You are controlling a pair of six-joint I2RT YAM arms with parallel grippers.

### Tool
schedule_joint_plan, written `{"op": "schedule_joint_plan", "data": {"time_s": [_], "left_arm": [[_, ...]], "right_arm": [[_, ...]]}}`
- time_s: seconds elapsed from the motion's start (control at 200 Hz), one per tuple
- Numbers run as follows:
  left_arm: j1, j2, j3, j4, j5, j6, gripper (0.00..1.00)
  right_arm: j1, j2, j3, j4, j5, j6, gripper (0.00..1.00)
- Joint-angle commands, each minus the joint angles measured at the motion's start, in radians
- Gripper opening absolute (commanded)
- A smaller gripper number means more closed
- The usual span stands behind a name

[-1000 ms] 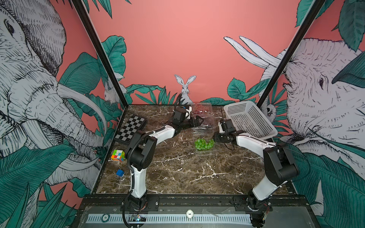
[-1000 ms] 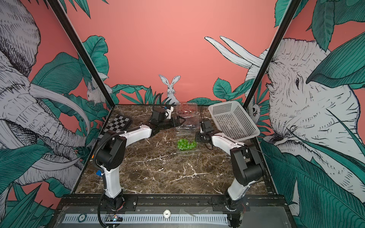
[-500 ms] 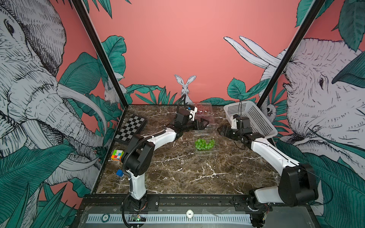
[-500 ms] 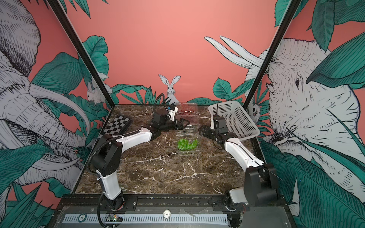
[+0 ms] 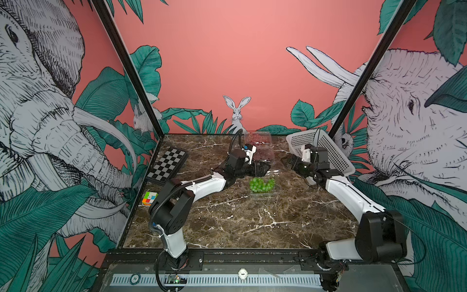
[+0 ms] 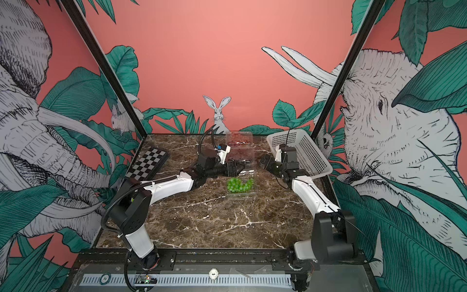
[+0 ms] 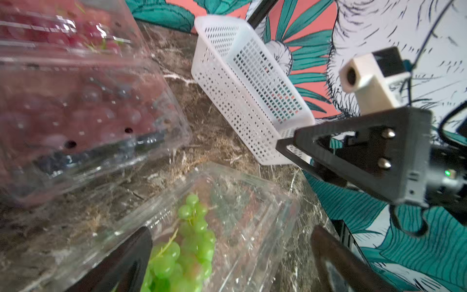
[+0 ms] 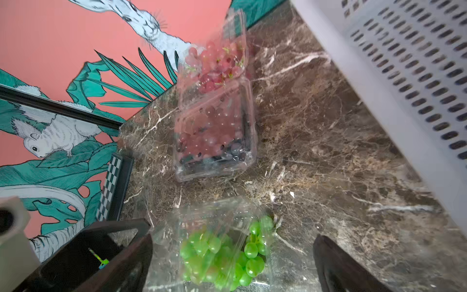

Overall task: Pack grapes into containers
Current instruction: Close the packing box at the center of the board.

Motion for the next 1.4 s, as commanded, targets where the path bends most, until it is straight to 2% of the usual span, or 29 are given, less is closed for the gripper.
{"op": "schedule_joint_plan", "data": {"time_s": [0.0, 0.185, 0.3, 0.4, 0.565, 0.875, 1.015, 1.17, 1.395], "left_arm": [[-0.013, -0.065, -0.066, 0.064, -0.013, -0.045, 0.99], [-0.022, -0.094, -0.127, 0.088, -0.031, -0.069, 0.99], [-0.024, -0.111, -0.137, 0.096, -0.041, -0.083, 0.99], [-0.036, -0.118, -0.133, 0.105, -0.052, -0.098, 0.99], [-0.083, -0.069, -0.108, 0.138, -0.060, -0.124, 0.99], [-0.132, -0.001, -0.108, 0.168, -0.068, -0.145, 0.99], [-0.132, -0.004, -0.127, 0.166, -0.078, -0.142, 0.99], [-0.132, -0.016, -0.127, 0.121, -0.086, -0.110, 0.99], [-0.132, -0.017, -0.125, 0.105, -0.090, -0.103, 0.99]], "right_arm": [[0.005, 0.028, -0.075, 0.112, -0.063, 0.047, 0.99], [0.035, 0.064, -0.177, 0.206, -0.078, 0.066, 0.98], [0.056, 0.088, -0.229, 0.254, -0.072, 0.076, 0.92], [0.070, 0.107, -0.263, 0.294, -0.073, 0.088, 0.84], [0.082, 0.139, -0.301, 0.358, -0.090, 0.107, 0.78], [0.078, 0.076, -0.340, 0.383, -0.116, 0.116, 0.78], [0.056, 0.042, -0.380, 0.431, -0.150, 0.146, 0.78], [0.027, 0.007, -0.450, 0.525, -0.200, 0.178, 0.73], [-0.001, -0.059, -0.530, 0.578, -0.224, 0.199, 0.72]]}}
